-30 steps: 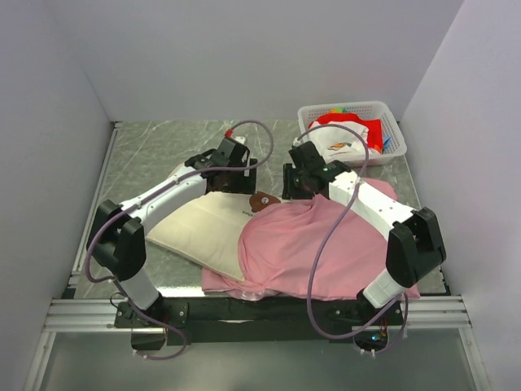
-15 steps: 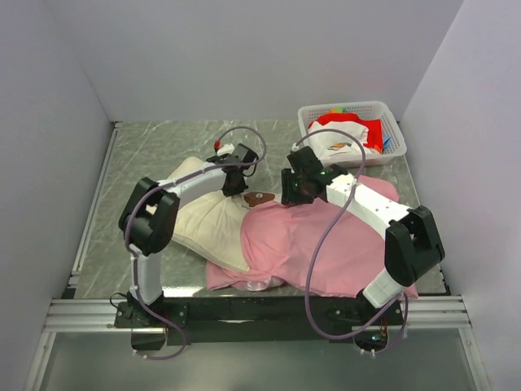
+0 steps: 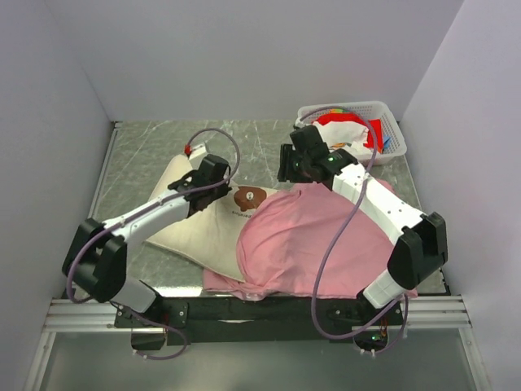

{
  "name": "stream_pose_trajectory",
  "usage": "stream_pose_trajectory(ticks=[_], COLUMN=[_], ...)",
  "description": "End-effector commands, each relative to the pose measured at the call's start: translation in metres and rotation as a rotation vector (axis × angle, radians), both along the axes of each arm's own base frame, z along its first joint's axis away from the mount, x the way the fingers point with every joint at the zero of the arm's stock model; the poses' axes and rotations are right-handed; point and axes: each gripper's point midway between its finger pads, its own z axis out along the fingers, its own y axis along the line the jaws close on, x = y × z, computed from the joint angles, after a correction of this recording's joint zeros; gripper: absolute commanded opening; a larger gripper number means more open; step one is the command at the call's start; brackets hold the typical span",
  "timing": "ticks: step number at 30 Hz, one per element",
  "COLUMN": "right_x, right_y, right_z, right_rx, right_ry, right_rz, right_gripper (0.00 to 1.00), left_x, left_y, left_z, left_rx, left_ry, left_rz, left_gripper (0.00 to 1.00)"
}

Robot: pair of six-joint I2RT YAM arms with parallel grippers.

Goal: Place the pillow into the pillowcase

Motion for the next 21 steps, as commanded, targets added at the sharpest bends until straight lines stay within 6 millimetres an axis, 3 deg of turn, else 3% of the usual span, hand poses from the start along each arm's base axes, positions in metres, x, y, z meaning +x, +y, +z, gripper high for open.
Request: stream_pose_trajectory(ticks=[1,5,13,15,18,21], right_x=[-0.001,-0.014,-0.040,-0.041,-0.041,-0.037], right_y=[-0.001,-0.001,0.027,0.022,0.016,0.022], right_z=[0.053,0.051,0.026,0.020,0.019,0.022], right_rx=[0.032,0.005,-0.084,-0.116,-0.129,-0.122], right_ry=[-0.098,-0.075,0.013,0.024,0.018,0.016], right_rz=[-0.021,0.004,0.123,0.109,0.095,0.114], right_gripper=[0.57,0.56,0.53,0.51,0.43,0.30], left_x=[0.014,0.009,0.006,0.005,0.003,-0.001], left_y=[0.004,0.014,0.015,0.016,0.015,0.013], left_z=[0.062,0.073,0.074,0.073,0.074,0.074], left_rx=[-0.059,-0.059,-0.057,-0.055,-0.060,-0.067], left_ry=[-0.227,-0.270,-0.286,-0.283,-0.283,-0.280], left_rz=[0.061,0.103,0.122,0.128,0.121,0.103], left_gripper=[0.01,0.01,0.01,0.01,0.01,0.01])
